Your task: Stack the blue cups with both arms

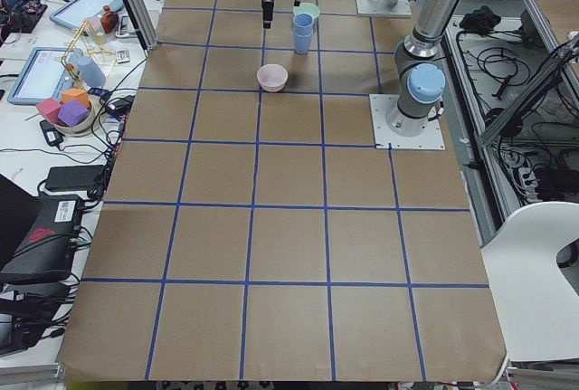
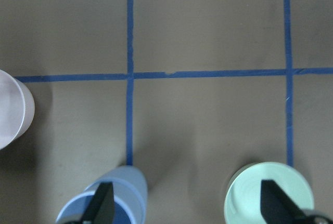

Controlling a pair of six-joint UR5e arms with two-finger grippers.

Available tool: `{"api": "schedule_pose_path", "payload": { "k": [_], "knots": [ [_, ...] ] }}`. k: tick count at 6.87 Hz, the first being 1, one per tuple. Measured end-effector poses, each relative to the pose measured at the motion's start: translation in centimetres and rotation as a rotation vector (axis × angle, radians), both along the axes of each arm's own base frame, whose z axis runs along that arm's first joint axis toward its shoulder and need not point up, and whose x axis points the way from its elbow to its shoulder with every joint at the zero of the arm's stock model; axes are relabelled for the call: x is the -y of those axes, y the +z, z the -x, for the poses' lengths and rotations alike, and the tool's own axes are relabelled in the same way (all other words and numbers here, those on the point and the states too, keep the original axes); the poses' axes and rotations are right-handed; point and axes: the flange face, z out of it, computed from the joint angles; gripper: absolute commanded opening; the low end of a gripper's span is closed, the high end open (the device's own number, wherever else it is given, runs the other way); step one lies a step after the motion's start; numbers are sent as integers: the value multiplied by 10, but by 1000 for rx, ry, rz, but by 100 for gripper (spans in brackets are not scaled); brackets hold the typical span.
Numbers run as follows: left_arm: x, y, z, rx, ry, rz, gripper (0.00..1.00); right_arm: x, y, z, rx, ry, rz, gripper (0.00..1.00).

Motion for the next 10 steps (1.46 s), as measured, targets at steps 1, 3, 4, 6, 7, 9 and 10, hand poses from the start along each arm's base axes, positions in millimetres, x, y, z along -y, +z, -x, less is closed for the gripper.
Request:
{"api": "schedule_pose_path", "payload": {
  "k": [1,3,4,6,7,9,10],
  "knots": [
    [0,-3,1,0,0,-6,100,39,28,45,-26,15,-32,100],
    [2,-12,4,-1,3,-28,100,97,76,134,-48,24,-79,100],
    [1,-13,5,-1,4,-39,100,108,89,160,-51,26,-86,100],
    [0,-14,5,-1,4,-48,100,114,101,179,-51,19,-71,100],
    [-1,-13,5,-1,4,-48,100,113,103,179,-50,17,-68,100],
    [-2,-11,5,-1,4,-45,100,105,110,168,-44,26,-62,100],
    [-2,-11,5,-1,4,-44,100,99,114,162,-33,33,-63,100]
  ]
}}
